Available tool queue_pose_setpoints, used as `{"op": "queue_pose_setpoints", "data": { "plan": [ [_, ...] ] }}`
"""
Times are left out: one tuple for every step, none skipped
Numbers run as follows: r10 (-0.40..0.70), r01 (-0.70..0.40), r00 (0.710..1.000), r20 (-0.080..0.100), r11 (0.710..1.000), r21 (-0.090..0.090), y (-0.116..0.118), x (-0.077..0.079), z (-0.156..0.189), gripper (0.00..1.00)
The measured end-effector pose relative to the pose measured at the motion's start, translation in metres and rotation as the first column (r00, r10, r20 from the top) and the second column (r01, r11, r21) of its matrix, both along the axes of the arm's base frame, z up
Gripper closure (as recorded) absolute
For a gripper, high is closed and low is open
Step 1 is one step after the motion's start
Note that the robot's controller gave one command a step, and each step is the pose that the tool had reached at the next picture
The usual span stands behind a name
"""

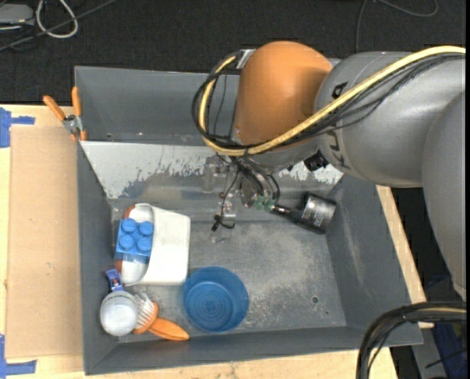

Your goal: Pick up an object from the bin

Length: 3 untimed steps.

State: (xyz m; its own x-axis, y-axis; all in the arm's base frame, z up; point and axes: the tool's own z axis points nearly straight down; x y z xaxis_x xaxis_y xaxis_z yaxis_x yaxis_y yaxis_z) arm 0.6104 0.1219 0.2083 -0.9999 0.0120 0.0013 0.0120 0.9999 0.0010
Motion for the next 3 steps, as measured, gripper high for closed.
{"op": "queue_pose_setpoints", "data": {
  "plan": [
    [0.134, -0.134, 0.991, 0.003, 0.991, 0.000, -0.008, -0.016, -0.009, 0.00],
    [0.183, -0.183, 0.983, 0.000, 0.983, 0.000, -0.012, -0.014, -0.030, 0.00],
    [-0.025, 0.025, 1.000, -0.001, 1.000, -0.001, -0.028, -0.024, -0.048, 0.00]
  ]
}}
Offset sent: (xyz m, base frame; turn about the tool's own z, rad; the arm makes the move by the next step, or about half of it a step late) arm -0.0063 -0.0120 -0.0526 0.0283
